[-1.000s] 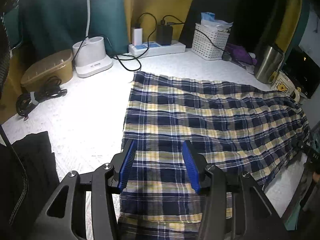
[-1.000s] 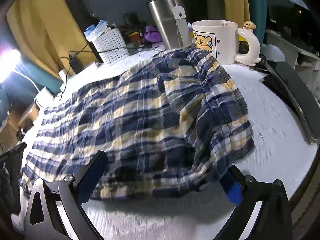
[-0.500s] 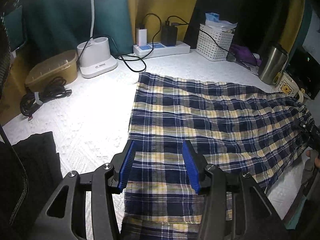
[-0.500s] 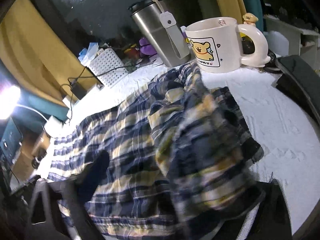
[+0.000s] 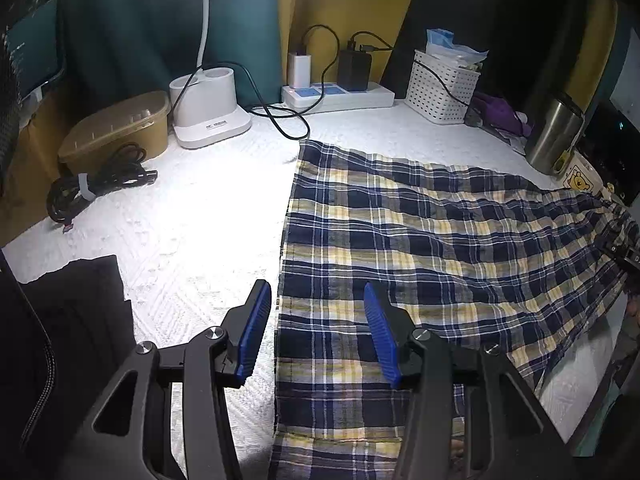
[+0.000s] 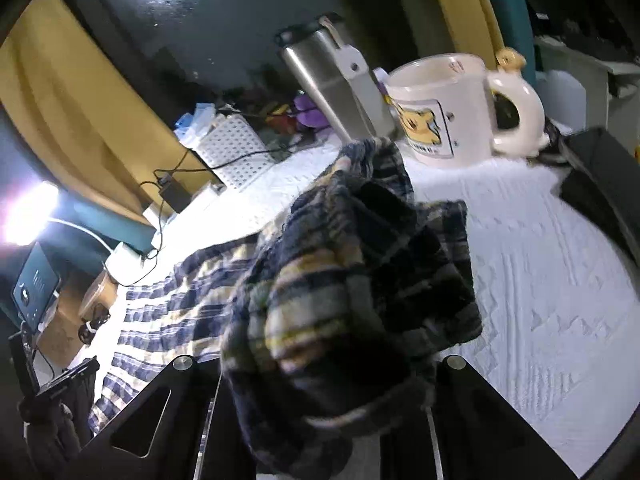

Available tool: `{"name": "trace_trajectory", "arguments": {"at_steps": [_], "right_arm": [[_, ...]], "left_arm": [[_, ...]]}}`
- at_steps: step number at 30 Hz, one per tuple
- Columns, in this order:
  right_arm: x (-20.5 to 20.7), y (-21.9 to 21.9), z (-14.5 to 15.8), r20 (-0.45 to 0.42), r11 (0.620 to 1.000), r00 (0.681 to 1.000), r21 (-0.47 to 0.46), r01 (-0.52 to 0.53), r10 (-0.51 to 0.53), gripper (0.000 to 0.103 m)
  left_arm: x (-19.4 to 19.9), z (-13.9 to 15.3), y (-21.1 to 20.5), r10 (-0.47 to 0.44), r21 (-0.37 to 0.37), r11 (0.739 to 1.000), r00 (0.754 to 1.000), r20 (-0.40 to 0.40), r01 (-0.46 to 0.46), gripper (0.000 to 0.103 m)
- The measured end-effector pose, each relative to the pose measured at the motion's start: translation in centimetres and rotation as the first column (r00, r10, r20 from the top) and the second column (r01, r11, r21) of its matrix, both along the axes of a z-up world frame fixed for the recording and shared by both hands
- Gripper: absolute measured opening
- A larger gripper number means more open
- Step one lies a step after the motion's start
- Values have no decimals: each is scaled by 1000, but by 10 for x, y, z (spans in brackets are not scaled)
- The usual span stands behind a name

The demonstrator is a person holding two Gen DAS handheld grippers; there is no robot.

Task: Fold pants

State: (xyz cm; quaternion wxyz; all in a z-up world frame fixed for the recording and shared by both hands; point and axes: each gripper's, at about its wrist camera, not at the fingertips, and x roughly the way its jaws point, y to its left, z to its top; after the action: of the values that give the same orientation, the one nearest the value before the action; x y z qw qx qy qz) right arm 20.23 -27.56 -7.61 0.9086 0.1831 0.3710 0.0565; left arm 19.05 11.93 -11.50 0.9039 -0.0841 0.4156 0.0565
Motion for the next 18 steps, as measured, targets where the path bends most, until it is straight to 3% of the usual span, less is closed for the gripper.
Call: {"name": "trace_trajectory", "arguments": {"at_steps": [18], "right_arm": [[-2, 70, 51, 76, 985, 989, -128, -116, 127, 16]], "left_arm": [[-17, 5, 33, 23, -39, 999, 997, 70, -20, 48]]}}
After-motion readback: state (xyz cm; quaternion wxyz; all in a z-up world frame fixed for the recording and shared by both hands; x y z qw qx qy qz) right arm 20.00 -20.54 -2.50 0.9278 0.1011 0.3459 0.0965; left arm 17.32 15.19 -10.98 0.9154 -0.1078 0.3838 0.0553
